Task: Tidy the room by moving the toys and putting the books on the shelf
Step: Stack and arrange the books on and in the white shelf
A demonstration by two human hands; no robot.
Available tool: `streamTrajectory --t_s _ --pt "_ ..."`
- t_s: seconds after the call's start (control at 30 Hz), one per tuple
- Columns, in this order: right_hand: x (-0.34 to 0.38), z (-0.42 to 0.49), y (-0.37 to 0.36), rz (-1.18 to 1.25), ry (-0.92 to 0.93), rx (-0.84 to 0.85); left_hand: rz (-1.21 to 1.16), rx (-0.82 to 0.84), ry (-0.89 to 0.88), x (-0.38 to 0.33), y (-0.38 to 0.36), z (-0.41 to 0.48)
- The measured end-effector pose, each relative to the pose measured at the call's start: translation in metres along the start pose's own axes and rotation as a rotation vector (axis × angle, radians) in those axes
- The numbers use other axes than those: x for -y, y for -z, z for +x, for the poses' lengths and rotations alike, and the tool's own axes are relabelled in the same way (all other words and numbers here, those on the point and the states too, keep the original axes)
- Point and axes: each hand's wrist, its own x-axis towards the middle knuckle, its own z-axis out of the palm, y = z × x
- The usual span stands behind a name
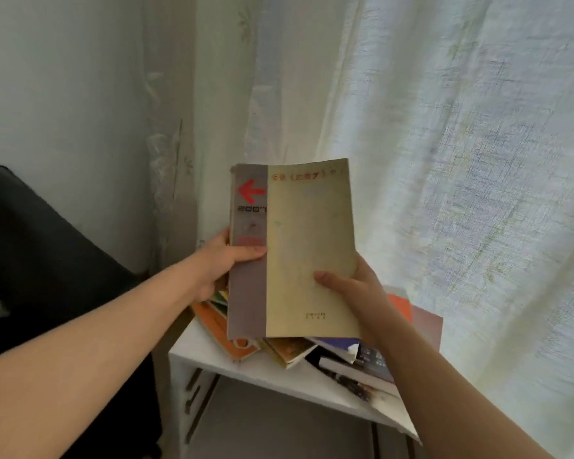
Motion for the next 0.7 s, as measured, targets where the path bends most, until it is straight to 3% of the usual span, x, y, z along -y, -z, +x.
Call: streamTrajectory --t_s 0.17,0.33,0.6,0.7 --pt "-0.038 -0.038 -0.040 -0.006 -0.065 0.138 -0.035 0.002 0.077 0.033 0.044 -0.062" --pt "-0.102 -0.077 -0.070 -0.150 -0.185 0.270 0.156 -0.030 0.191 0.088 0.069 -0.111" --pt "-0.192 -0.068 -0.070 -0.314 -0.500 0.204 0.360 -0.049 0.493 0.179 0.074 -0.100" --pt "-0.215 -0.057 -0.065 -0.471 -0.582 0.156 0.433 -0.049 0.489 0.206 0.070 -0.090"
